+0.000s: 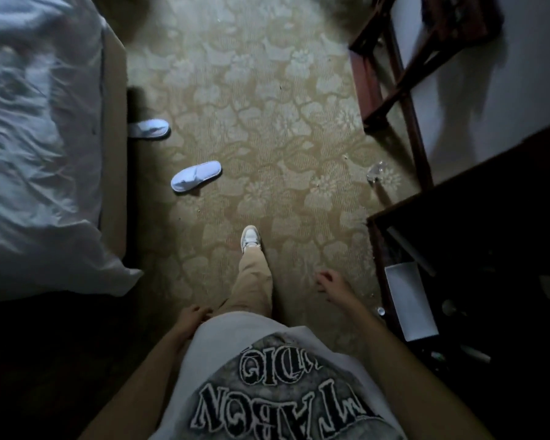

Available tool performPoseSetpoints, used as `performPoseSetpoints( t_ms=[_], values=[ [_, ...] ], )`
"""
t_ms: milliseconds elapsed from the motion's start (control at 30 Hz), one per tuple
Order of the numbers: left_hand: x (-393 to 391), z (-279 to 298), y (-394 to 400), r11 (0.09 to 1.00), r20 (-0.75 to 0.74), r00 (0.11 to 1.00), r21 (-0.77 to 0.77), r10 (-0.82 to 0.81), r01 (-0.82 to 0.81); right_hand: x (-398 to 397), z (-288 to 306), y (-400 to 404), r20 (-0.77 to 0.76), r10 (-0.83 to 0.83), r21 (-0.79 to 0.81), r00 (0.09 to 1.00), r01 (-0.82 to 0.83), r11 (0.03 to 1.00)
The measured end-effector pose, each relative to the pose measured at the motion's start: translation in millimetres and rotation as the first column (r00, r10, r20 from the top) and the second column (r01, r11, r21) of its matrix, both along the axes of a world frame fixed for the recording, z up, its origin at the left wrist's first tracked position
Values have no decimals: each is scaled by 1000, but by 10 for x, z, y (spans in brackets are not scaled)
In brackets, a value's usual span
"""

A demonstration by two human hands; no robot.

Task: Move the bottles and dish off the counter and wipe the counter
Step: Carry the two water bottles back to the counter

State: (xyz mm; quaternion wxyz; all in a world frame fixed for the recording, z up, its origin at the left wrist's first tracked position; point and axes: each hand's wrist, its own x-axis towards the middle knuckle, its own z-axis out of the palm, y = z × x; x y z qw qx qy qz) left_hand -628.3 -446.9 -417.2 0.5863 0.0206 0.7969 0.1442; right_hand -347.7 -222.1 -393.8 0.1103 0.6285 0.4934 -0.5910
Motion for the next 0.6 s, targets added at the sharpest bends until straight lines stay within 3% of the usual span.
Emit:
performPoseSetpoints(
  t_ms=[100,200,433,600],
  values=[
    [-426,-13,593,994,55,994,-51,-98,100,-289,77,554,45,-39,43,998,37,998],
    [-924,82,1432,999,72,997,-45,-18,22,-466,81,970,106,-59,-8,993,60,998],
    [-2253,437,3677,980,-41,998,192,-47,54,-919,-50,2096,177,-97,-58,979,109,992],
    [-2972,259,4886,976,-59,998,216,-5,18,-1523,-269,3406,208,-58,-74,976,75,994]
  ],
)
